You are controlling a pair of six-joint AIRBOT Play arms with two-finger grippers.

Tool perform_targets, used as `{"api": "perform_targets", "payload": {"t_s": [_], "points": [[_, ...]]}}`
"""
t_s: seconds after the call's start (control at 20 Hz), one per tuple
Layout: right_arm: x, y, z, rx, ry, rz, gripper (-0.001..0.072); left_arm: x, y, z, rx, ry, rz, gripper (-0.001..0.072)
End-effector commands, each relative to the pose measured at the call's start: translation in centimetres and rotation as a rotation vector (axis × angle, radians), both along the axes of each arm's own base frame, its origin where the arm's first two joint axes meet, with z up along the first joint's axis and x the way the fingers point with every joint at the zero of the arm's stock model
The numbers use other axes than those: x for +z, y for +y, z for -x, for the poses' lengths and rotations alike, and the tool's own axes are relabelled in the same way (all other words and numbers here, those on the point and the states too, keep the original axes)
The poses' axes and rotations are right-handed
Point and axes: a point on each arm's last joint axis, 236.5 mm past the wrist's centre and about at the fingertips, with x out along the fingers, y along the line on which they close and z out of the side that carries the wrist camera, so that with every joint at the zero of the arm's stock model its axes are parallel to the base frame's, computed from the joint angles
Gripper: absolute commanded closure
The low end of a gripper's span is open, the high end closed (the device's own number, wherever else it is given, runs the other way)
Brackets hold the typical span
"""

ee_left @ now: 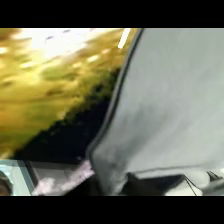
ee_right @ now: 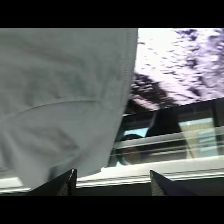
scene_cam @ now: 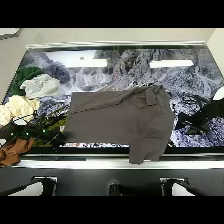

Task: Fold the shirts.

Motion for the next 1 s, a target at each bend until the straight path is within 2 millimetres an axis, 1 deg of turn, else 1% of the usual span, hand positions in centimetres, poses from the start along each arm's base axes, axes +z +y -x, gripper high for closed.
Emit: {"api": "perform_targets", "payload": {"t_s": [0.0, 0.05, 0.1, 0.2, 0.25, 0.35, 0.4, 0.45, 0.5, 0.6, 0.7, 0.75, 0.8, 0.85, 0.9, 0.95], "points": [[-1.9, -0.7, 1.5, 0.001, 0.039, 0.036, 0.0151, -0.8, 0.3, -0.8, 0.039, -0.012, -0.026, 0.0602], [-2.9, -0.4, 2.3, -0.007, 0.062, 0.030, 0.0151, -0.8, 0.3, -0.7, 0.038, -0.011, -0.025, 0.0675], [-4.2, 0.3, 3.3, -0.032, 0.090, 0.013, 0.0151, -0.7, 0.3, -0.7, 0.038, -0.011, -0.025, 0.0675], [-5.8, 3.3, 3.6, -0.035, 0.074, -0.108, 0.0151, -0.7, 0.4, -0.8, 0.037, -0.014, -0.026, 0.0676], [-6.7, 3.2, 3.7, -0.043, 0.069, -0.100, 0.0152, -0.6, 0.3, -0.8, 0.035, -0.016, -0.025, 0.0675], [-8.1, 2.0, 3.6, -0.065, 0.053, -0.038, 0.0172, -0.5, 0.3, -0.7, 0.030, -0.015, -0.023, 0.0675], [-8.5, 1.8, 3.2, -0.071, 0.032, -0.026, 0.0192, -0.4, 0.3, -0.7, 0.028, -0.018, -0.022, 0.0675], [-8.8, 1.7, 2.7, -0.080, 0.008, -0.021, 0.0193, -0.3, 0.2, -0.7, 0.022, -0.021, -0.022, 0.0675], [-9.1, 1.7, 2.1, -0.091, -0.022, -0.018, 0.0232, -0.3, 0.2, -0.7, 0.022, -0.022, -0.021, 0.0675], [-9.6, 1.5, 1.2, -0.111, -0.063, -0.008, 0.0235, -0.2, 0.2, -0.7, 0.022, -0.024, -0.022, 0.0675], [-10.6, 1.7, 1.1, -0.134, -0.062, -0.012, 0.0252, -0.2, 0.2, -0.6, 0.019, -0.020, -0.019, 0.0675], [-11.1, 2.0, 0.9, -0.148, -0.061, -0.029, 0.0277, -0.2, 0.1, -0.5, 0.017, -0.018, -0.017, 0.0675], [-11.4, 2.6, 0.4, -0.170, -0.065, -0.055, 0.0287, -0.1, 0.1, -0.4, 0.013, -0.015, -0.014, 0.0675], [-11.6, 3.2, -0.3, -0.197, -0.079, -0.085, 0.0332, -0.1, 0.0, -0.3, 0.004, -0.013, -0.010, 0.0675], [-11.7, 3.7, -1.1, -0.226, -0.097, -0.109, 0.0394, 0.0, -0.1, -0.1, 0.000, -0.010, -0.006, 0.0675], [-11.8, 3.8, -1.8, -0.245, -0.123, -0.116, 0.0485, 0.0, -0.1, -0.1, -0.002, -0.009, -0.005, 0.0675]]}}
